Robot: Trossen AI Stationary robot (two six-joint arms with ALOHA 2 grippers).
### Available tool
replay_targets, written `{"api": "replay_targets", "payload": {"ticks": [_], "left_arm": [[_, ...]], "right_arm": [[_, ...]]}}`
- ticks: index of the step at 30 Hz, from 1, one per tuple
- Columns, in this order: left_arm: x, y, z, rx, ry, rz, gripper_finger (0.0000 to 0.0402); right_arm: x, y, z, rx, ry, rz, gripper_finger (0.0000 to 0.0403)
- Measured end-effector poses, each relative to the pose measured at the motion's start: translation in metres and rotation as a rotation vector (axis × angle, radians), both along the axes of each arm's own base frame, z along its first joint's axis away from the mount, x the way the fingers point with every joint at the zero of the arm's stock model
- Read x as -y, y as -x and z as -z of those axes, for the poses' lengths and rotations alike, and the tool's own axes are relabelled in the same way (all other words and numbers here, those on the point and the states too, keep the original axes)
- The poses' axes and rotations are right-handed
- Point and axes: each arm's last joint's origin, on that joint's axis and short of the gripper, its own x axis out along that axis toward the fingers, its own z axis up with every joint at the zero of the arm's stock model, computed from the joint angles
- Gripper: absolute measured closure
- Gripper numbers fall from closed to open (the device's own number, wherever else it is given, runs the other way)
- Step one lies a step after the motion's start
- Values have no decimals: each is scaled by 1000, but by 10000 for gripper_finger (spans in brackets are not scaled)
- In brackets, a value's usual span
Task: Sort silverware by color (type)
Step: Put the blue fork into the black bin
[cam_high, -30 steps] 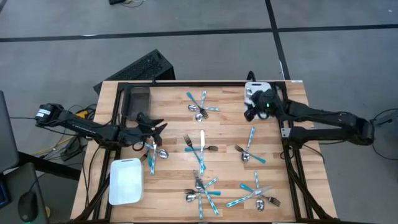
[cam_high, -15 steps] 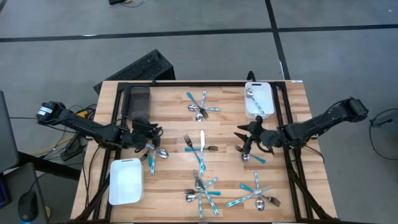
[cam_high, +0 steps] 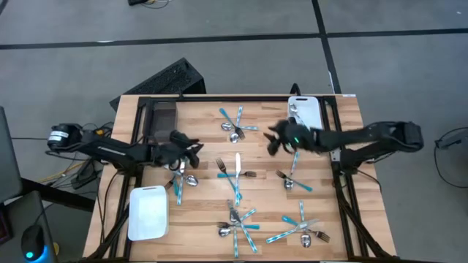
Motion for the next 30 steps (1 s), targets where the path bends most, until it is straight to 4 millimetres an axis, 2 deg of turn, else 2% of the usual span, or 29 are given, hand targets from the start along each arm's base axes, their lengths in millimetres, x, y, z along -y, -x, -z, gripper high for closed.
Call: {"api": "replay_targets", "payload": {"ticks": [5,10,14,18,22,25,30], "left_arm": [[-8,1,2,-42,-6,27,271],[-17,3,2,-54,-45,-55,271],[-20,5,1,-68,-101,-149,271],[-20,5,1,-91,-129,-142,271],[-23,6,-1,-94,-166,-186,271],[-26,6,-1,-78,-157,-230,271],[-25,7,4,-96,-128,-235,271]], "right_arm": [[39,-34,1,-29,-47,-3,216],[66,-74,-2,-109,-113,4,216],[77,-105,-3,-227,-157,-5,216],[82,-125,3,-317,-143,-47,216],[120,-143,-9,-242,-231,-56,216],[146,-149,-9,-288,-321,-10,216],[157,-167,2,-378,-432,14,216]]}}
